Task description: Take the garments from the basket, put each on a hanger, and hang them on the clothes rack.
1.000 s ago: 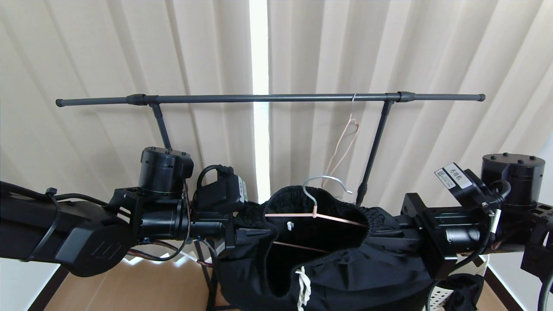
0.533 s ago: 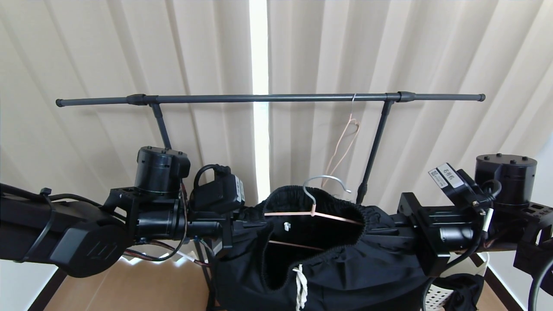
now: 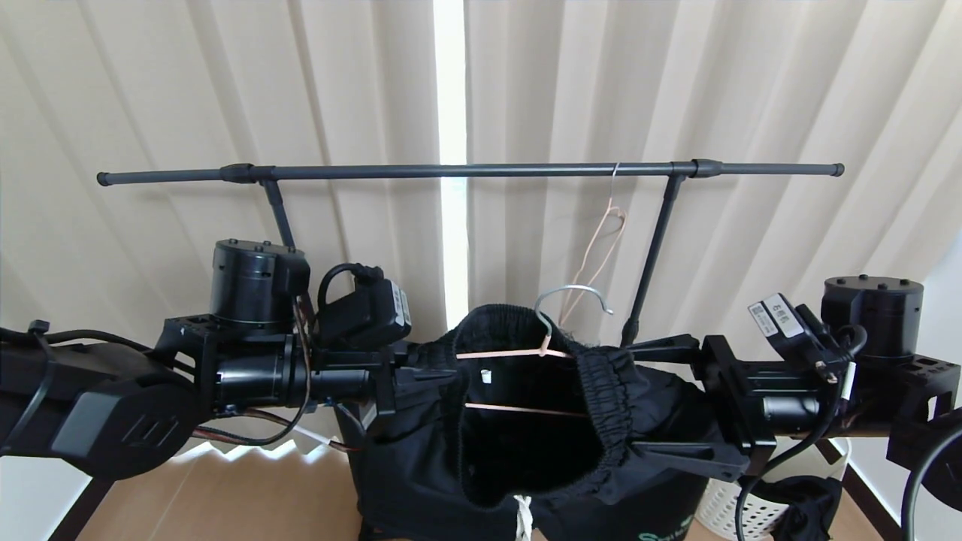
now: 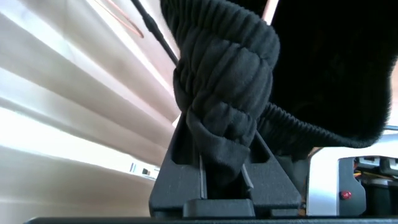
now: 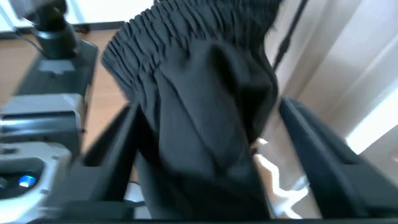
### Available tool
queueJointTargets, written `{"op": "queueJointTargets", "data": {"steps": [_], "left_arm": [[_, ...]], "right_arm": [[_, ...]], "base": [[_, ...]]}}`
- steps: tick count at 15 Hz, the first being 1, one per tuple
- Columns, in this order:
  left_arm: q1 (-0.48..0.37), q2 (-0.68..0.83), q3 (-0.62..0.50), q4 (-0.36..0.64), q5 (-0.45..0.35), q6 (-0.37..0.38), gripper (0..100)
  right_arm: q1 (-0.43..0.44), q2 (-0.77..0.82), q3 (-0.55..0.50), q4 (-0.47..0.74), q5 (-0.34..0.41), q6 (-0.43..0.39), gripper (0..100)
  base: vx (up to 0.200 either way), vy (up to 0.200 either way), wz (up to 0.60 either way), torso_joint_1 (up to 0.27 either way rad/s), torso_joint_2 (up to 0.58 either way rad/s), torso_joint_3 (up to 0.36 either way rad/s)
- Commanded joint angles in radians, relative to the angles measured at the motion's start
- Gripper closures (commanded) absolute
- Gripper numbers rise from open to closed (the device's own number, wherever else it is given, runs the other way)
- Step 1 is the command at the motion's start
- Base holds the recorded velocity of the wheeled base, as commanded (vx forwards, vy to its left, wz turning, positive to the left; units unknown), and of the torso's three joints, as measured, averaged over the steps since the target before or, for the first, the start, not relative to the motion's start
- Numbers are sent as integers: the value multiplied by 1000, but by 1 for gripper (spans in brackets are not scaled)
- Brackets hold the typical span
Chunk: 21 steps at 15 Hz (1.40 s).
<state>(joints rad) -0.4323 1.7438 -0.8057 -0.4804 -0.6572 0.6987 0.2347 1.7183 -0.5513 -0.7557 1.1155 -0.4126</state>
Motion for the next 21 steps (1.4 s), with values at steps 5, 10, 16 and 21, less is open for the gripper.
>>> {"op": "queueJointTargets", "data": {"steps": [5,10,16,21], "left_arm": [[17,-58,25,-1,-2,-47,100],[50,-83,56,-1,-5,-48,100],[80,-138,57,0,-5,-105,100],[103,-171,73,-1,-7,-122,100]], "right_arm": [[-38,44,-36,1,3,14,0],[-55,18,-21,-79,4,86,0],[-141,76,36,-263,161,124,0],[-184,187,27,-352,191,129,0]], "base": [[0,0,0,0,0,0],[0,0,0,0,0,0],[0,0,0,0,0,0],[0,0,0,0,0,0]]}}
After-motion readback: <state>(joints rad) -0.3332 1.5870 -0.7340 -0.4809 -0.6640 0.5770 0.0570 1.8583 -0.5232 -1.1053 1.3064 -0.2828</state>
